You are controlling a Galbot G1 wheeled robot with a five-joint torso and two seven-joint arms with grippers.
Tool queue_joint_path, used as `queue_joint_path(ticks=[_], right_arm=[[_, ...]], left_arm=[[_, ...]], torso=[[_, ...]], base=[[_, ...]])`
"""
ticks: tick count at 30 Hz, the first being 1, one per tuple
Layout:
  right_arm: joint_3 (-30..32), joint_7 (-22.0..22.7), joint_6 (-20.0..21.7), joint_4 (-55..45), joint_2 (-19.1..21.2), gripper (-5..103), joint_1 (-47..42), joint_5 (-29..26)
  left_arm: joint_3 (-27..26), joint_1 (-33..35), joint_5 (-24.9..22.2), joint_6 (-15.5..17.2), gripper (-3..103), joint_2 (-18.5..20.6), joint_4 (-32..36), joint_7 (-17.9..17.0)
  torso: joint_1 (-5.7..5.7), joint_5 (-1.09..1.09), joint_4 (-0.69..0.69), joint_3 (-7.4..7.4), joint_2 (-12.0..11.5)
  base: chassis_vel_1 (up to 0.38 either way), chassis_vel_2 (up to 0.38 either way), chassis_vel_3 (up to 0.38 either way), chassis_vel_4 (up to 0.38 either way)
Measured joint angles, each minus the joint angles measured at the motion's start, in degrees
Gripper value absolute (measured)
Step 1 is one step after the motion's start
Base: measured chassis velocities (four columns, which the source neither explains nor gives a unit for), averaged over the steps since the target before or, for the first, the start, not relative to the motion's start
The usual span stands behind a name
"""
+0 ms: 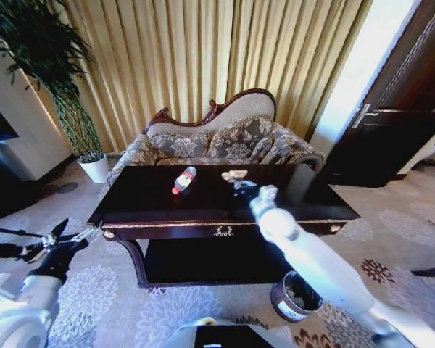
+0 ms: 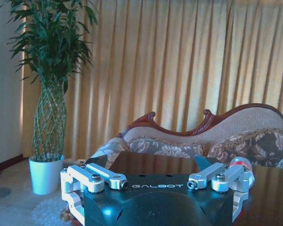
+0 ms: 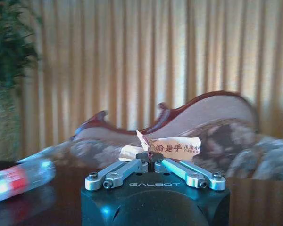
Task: Move to the front of the table and place the trash on the table into the trash bin.
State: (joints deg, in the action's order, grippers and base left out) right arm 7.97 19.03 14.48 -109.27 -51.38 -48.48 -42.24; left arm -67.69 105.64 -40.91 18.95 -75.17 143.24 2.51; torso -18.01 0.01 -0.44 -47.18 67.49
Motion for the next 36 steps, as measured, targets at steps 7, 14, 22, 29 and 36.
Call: queue_joint_path(ticks=[7, 14, 22, 29, 36], right_arm=[[9.7, -6.7, -6.1, 4.6, 2.2, 2, -9.3, 2.9], [18.1, -6.9, -8.8, 3.0, 3.6, 2, -19.3, 3.1], [25.7, -6.9, -8.9, -5.2, 3.2, 2, -27.2, 2.1], [31.9, -6.8, -9.1, -11.3, 1.7, 2, -37.3, 3.2], [35.4, -6.6, -10.5, -14.4, 0.2, 2, -45.1, 4.0]], left_arm=[[0.4, -1.2, -0.2, -0.7, 100, 2.3, -2.2, 1.1], [-0.1, -2.1, -1.2, -1.3, 100, 4.7, -4.2, 2.2], [0.0, -3.0, -1.9, -1.1, 100, 6.7, -5.1, 2.3], [-0.1, -3.0, -2.1, -1.1, 100, 7.6, -5.1, 2.2], [0.4, -2.8, -1.9, -0.8, 100, 6.8, -3.9, 2.2]], torso=[[0.01, -0.01, 0.00, 0.00, 0.0], [0.01, 0.00, -0.01, 0.00, 0.0], [0.01, -0.03, 0.01, 0.00, 0.0], [0.02, 0.00, -0.01, 0.01, 0.0], [0.01, -0.02, 0.00, 0.00, 0.0]], base=[[0.000, 0.000, 0.000, 0.000], [0.000, 0.000, 0.000, 0.000], [0.000, 0.000, 0.000, 0.000], [0.000, 0.000, 0.000, 0.000], [0.000, 0.000, 0.000, 0.000]])
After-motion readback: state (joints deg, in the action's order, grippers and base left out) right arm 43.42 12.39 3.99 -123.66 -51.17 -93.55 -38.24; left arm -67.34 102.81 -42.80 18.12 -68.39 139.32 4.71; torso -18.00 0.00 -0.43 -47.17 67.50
